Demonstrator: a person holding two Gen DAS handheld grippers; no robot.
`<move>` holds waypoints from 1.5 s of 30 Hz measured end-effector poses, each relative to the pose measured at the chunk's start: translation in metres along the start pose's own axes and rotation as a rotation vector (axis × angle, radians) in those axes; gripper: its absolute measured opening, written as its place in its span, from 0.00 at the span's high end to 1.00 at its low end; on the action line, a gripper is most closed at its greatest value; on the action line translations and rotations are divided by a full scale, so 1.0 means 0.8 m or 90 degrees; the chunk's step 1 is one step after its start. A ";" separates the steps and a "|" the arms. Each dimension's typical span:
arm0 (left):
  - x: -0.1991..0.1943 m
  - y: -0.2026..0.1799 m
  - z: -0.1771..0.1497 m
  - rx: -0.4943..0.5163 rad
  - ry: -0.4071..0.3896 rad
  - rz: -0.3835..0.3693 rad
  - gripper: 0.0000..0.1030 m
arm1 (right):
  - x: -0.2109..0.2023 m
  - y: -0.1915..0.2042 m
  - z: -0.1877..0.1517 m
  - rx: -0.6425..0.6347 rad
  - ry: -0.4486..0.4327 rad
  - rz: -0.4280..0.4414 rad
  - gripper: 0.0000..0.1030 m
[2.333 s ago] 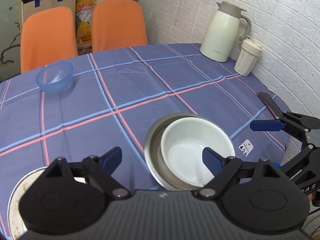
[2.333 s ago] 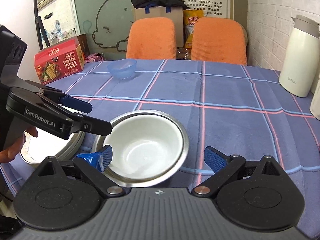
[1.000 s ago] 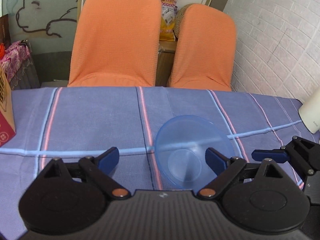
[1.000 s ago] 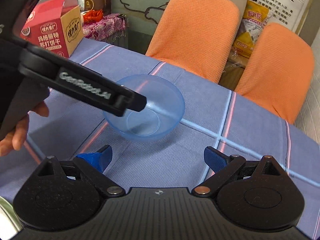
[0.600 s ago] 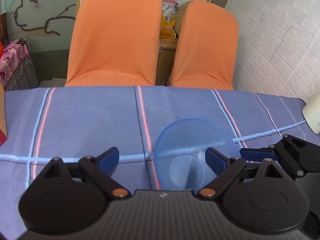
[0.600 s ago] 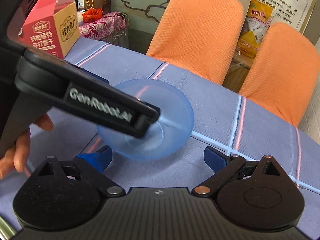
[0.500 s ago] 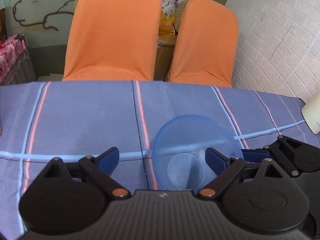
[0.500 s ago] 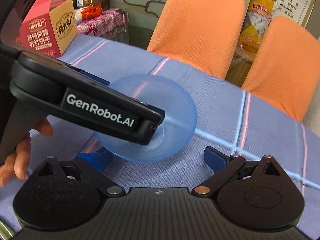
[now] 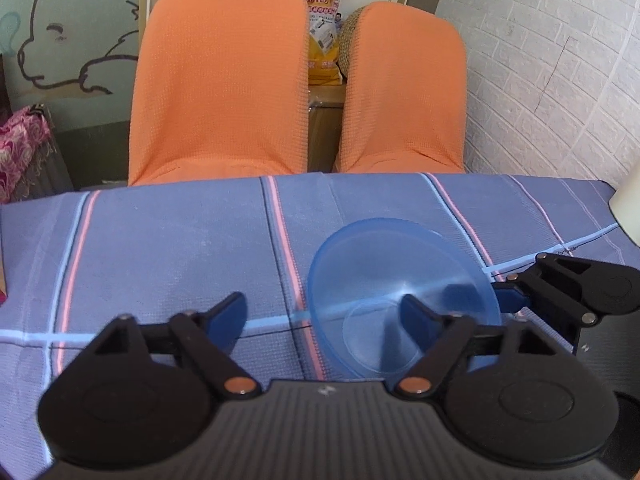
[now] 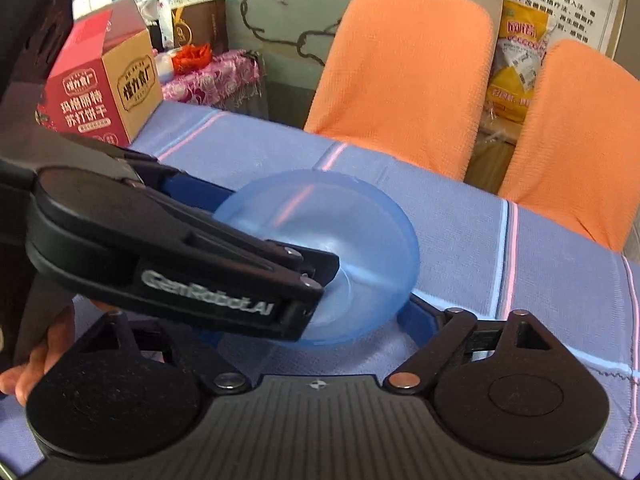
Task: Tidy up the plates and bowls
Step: 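Grasp the blue bowl rim with the left gripper and lift it, then lower the blue bowl into the white bowl and open the left gripper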
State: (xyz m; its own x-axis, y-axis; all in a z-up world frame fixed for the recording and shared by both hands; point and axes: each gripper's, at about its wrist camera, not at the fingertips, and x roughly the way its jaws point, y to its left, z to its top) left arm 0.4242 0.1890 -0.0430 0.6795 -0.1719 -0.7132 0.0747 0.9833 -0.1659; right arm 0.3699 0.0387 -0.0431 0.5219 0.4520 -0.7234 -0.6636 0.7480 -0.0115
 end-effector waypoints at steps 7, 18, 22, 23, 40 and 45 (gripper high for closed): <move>-0.005 -0.001 0.000 0.024 0.019 -0.014 0.51 | -0.003 0.025 0.004 -0.031 -0.004 0.030 0.28; -0.049 -0.015 -0.023 0.005 0.017 -0.016 0.51 | -0.045 0.046 -0.009 -0.040 0.000 0.026 0.27; -0.084 -0.041 -0.038 -0.022 0.009 -0.013 0.51 | -0.085 0.054 -0.029 -0.051 -0.015 0.025 0.27; -0.095 -0.050 -0.043 -0.022 0.005 -0.015 0.51 | -0.099 0.057 -0.036 -0.056 -0.019 0.022 0.27; -0.222 -0.261 -0.140 0.101 -0.045 -0.078 0.51 | -0.291 0.049 -0.169 -0.018 -0.076 -0.068 0.26; -0.215 -0.319 -0.177 0.135 -0.020 -0.105 0.50 | -0.313 0.030 -0.212 0.019 -0.061 -0.088 0.25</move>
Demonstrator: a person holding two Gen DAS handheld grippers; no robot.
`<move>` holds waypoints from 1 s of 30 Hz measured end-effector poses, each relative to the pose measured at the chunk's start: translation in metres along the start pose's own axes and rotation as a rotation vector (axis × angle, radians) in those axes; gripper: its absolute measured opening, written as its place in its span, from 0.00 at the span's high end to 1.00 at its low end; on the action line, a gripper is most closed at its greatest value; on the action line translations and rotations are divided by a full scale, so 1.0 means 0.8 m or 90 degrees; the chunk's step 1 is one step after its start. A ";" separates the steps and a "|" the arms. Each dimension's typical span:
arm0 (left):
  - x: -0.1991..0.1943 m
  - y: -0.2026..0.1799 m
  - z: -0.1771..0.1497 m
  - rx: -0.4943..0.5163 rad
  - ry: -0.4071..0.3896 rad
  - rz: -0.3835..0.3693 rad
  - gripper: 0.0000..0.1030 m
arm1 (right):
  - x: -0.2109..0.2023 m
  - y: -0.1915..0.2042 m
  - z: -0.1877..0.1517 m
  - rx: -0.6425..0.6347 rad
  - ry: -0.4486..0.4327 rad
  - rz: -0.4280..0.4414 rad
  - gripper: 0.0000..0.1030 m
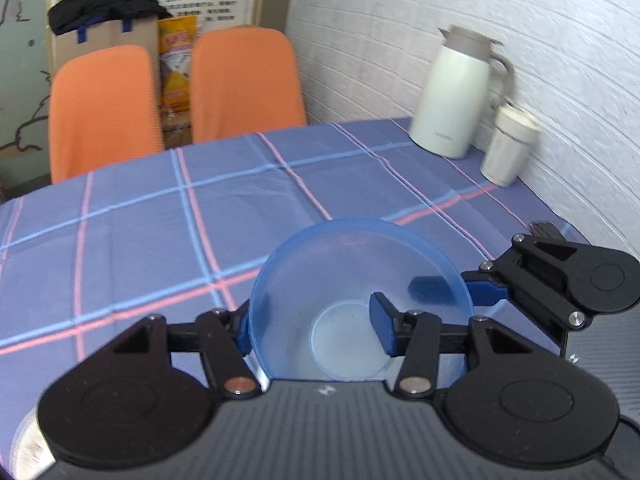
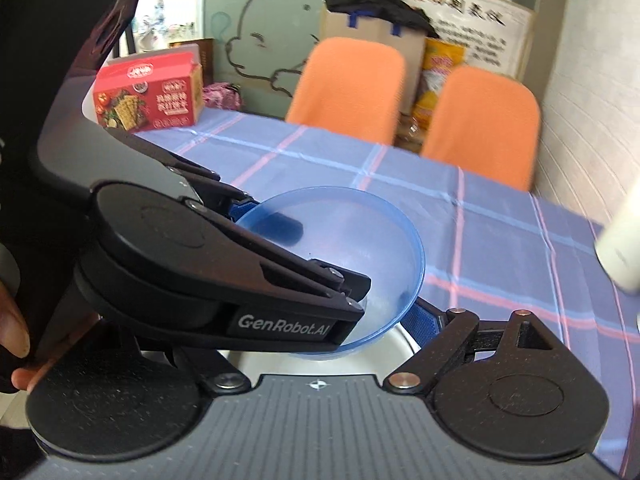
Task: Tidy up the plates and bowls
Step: 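Lower the blue bowl into the white bowl and open the left gripper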
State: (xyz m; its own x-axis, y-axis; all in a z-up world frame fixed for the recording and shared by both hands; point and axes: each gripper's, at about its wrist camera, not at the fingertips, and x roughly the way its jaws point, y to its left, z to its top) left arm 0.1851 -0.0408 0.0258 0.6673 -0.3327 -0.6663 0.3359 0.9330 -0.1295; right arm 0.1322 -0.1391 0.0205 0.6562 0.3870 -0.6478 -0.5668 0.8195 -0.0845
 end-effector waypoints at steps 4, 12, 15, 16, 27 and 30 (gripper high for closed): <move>0.017 -0.031 -0.020 0.019 0.022 -0.006 0.50 | -0.005 -0.014 -0.030 0.029 0.014 -0.001 0.25; 0.027 -0.025 -0.032 0.002 0.036 -0.003 0.49 | 0.017 -0.023 -0.035 0.045 0.012 0.025 0.26; 0.033 -0.018 -0.034 -0.006 0.039 -0.010 0.41 | 0.020 -0.030 -0.042 0.048 0.013 0.031 0.26; 0.035 -0.018 -0.035 -0.006 0.040 -0.014 0.38 | 0.020 -0.032 -0.043 0.050 0.010 0.033 0.26; 0.021 0.001 -0.038 -0.025 0.035 -0.053 0.23 | 0.003 -0.041 -0.067 0.084 0.015 0.024 0.26; 0.006 0.007 -0.037 -0.031 0.022 -0.053 0.21 | -0.006 -0.044 -0.076 0.101 0.013 0.035 0.26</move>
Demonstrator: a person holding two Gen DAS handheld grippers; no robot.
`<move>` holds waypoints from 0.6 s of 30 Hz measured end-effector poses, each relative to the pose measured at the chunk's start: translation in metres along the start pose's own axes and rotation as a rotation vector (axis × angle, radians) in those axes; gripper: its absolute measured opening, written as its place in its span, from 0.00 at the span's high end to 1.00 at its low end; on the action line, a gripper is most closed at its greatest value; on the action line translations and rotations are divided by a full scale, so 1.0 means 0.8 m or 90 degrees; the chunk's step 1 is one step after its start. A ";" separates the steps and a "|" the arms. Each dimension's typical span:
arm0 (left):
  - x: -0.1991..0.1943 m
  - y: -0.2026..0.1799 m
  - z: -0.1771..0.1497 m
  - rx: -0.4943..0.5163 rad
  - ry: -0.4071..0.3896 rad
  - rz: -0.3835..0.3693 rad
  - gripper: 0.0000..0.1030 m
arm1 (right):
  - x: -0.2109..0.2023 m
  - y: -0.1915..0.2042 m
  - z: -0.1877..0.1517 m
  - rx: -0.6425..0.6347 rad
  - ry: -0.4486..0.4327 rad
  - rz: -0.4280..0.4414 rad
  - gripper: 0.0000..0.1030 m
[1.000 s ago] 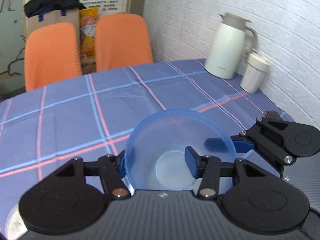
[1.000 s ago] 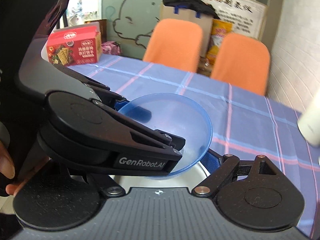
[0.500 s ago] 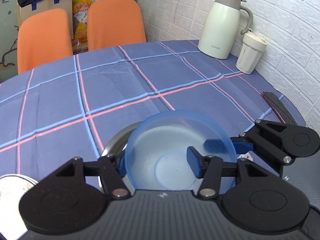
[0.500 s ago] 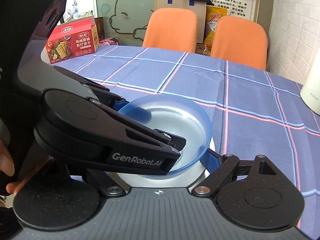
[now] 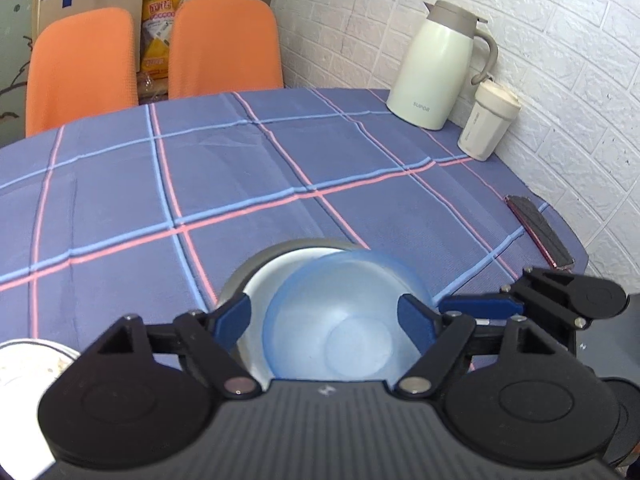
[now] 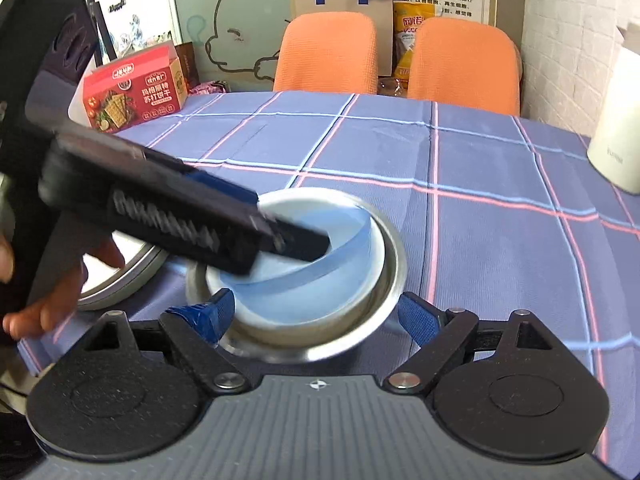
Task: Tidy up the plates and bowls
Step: 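Lower the blue bowl into the white bowl and open the left gripper, then move the left gripper to the steel bowl rim and grasp it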
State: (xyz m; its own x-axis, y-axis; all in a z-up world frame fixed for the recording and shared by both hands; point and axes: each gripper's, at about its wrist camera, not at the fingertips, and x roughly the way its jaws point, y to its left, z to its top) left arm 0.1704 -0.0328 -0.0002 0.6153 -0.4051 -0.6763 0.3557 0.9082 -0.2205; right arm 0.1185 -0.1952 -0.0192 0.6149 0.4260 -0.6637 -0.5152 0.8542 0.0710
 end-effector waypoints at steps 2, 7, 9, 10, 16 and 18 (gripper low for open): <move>-0.010 0.002 -0.001 0.000 -0.008 -0.001 0.21 | -0.009 0.000 -0.010 0.005 -0.005 -0.002 0.26; -0.039 0.007 -0.005 -0.031 -0.048 -0.007 0.15 | -0.036 -0.001 -0.030 0.052 -0.039 -0.014 0.26; -0.047 0.007 -0.011 -0.046 -0.067 0.013 0.09 | -0.046 -0.002 -0.036 0.080 -0.063 -0.023 0.26; -0.051 0.008 -0.015 -0.053 -0.072 0.019 0.09 | -0.050 -0.002 -0.039 0.098 -0.077 -0.028 0.26; -0.067 0.016 -0.049 -0.118 -0.093 0.066 0.09 | -0.060 -0.008 -0.071 0.255 -0.156 -0.077 0.25; -0.065 0.019 -0.053 -0.126 -0.081 0.069 0.09 | -0.052 -0.013 -0.069 0.255 -0.141 -0.072 0.25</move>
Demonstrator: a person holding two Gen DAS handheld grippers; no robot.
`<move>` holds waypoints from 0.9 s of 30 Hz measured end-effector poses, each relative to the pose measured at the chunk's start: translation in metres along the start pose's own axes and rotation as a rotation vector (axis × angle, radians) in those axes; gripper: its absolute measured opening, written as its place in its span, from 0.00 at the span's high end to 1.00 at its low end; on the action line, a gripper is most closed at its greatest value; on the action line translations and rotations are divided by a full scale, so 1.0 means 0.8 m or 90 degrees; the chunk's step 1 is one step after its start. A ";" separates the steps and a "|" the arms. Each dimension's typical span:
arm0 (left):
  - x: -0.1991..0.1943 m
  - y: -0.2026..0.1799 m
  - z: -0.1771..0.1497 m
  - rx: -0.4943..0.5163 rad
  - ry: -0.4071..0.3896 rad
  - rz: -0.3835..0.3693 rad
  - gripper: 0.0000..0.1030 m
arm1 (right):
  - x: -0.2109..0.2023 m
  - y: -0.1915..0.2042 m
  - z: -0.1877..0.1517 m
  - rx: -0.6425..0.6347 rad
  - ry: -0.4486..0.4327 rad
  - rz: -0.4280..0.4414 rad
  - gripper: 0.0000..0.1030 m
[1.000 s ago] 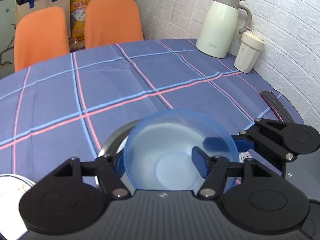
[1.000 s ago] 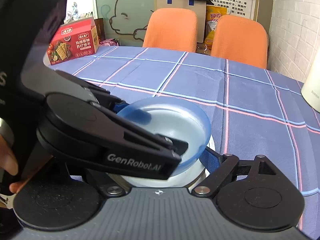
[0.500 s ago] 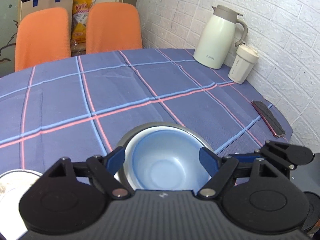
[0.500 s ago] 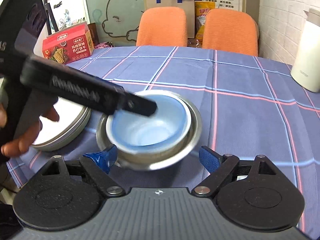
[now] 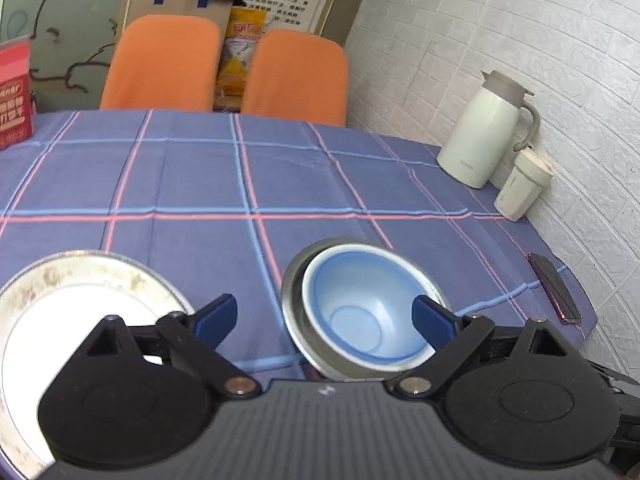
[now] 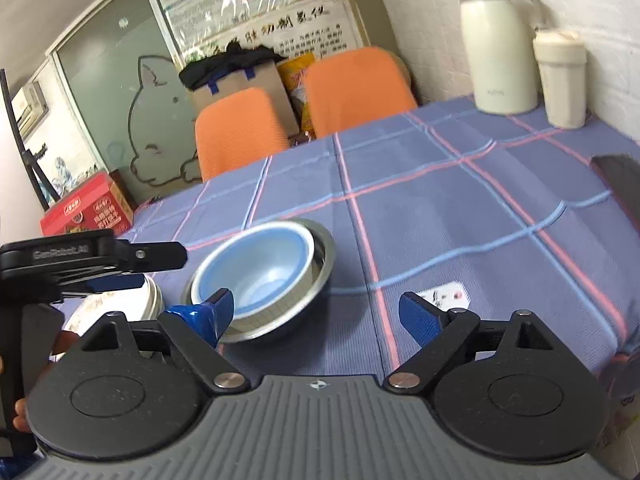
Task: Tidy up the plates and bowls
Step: 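Move the left gripper to the steel bowl rim and grasp it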
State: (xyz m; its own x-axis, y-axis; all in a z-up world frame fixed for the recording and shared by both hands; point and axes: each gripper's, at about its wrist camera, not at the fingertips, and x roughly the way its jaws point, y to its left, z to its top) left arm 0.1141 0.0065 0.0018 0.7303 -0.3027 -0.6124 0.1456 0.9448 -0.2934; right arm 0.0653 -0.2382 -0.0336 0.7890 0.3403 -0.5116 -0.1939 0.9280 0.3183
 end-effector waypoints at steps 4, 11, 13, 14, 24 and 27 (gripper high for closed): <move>0.009 0.001 0.006 0.003 0.008 0.010 0.09 | 0.013 -0.005 0.013 0.003 0.005 -0.017 0.25; 0.042 0.008 0.022 -0.002 0.051 0.029 0.09 | 0.040 -0.004 0.021 0.023 0.040 -0.013 0.25; 0.052 0.008 0.027 0.002 0.061 0.036 0.09 | 0.048 -0.003 0.023 0.024 0.050 -0.012 0.25; 0.057 0.008 0.029 0.005 0.068 0.040 0.09 | 0.051 -0.004 0.023 0.023 0.053 -0.012 0.25; 0.119 0.009 0.036 0.019 0.145 0.055 0.09 | 0.094 0.015 0.028 -0.061 0.110 -0.044 0.25; 0.129 0.007 0.037 0.043 0.146 0.076 0.09 | 0.100 0.016 0.028 -0.061 0.118 -0.024 0.25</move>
State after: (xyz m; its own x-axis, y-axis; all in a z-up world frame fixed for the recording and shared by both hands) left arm 0.2100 -0.0160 -0.0412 0.5755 -0.2017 -0.7925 0.1170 0.9794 -0.1643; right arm 0.1391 -0.2021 -0.0526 0.6780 0.3191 -0.6622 -0.2283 0.9477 0.2229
